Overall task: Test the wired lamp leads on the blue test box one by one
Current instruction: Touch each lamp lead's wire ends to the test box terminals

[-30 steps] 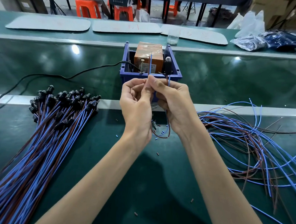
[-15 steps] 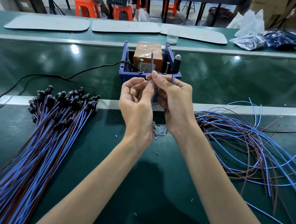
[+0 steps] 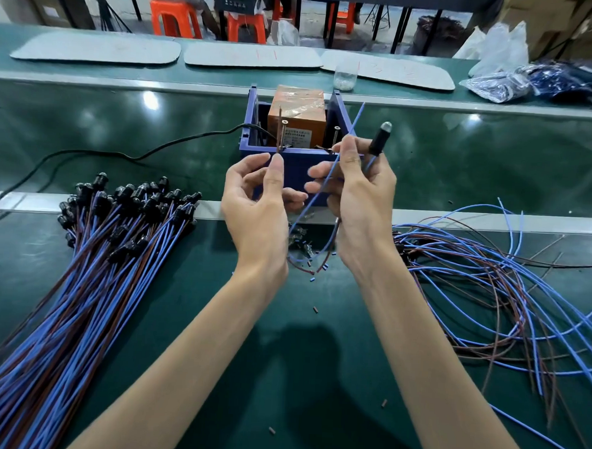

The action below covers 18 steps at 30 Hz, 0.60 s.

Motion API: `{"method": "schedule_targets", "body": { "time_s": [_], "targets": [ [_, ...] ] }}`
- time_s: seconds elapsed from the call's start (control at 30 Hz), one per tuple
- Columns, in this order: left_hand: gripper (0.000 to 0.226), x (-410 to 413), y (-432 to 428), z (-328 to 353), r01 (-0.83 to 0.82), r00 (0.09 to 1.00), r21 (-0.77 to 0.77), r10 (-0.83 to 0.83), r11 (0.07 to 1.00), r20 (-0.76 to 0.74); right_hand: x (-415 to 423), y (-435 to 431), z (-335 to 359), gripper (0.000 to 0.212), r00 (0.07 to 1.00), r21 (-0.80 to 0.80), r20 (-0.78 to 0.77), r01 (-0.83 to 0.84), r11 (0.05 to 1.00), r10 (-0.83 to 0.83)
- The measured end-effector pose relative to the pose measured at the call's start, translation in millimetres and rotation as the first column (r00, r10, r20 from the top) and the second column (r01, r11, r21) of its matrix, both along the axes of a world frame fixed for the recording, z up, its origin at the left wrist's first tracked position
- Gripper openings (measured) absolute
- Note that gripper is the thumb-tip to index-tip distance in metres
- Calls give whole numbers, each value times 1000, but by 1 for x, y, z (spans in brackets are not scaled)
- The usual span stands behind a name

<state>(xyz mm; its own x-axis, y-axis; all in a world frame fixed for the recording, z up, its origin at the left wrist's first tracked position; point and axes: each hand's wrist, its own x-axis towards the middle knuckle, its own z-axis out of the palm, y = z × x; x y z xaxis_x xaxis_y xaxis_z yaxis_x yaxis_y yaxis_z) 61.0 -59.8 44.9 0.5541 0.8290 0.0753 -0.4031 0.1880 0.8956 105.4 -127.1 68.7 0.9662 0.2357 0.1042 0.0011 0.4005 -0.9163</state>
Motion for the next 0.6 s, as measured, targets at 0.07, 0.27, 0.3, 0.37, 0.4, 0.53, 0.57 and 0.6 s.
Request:
{"method": "schedule_targets", "body": {
  "time_s": [0.07, 0.27, 0.3, 0.37, 0.4, 0.53, 0.57, 0.6],
  "targets": [
    [7, 0, 2, 0, 14, 1000, 18, -13, 1000, -25, 5, -1, 0, 18, 999, 26, 2, 44, 999, -44],
    [9, -2, 2, -5, 49, 998, 113, -44, 992, -50, 17, -13, 5, 22, 994, 42, -62, 88, 995, -85],
    [11, -2, 2, -6, 48, 998, 130, -42, 990, -55, 19, -15, 6, 22, 994, 53, -63, 89, 995, -86],
    [17, -1, 2, -7, 41, 997, 164, -30, 986, -71, 21, -18, 7, 22, 995, 67, -51, 93, 993, -90],
    [22, -1, 1, -8, 40, 997, 181, -26, 983, -79, 22, -19, 7, 20, 995, 72, -40, 94, 993, -91],
    [32, -1, -1, -9, 50, 995, 197, -33, 979, -91, 24, -20, 6, 17, 993, 70, -12, 114, 991, -114],
    [33, -1, -2, -9, 53, 996, 200, -36, 978, -87, 25, -21, 6, 18, 993, 62, -13, 122, 991, -121],
    [33, -1, -2, -9, 55, 996, 208, -38, 976, -84, 25, -21, 6, 19, 991, 51, -15, 130, 990, -130]
  ]
}}
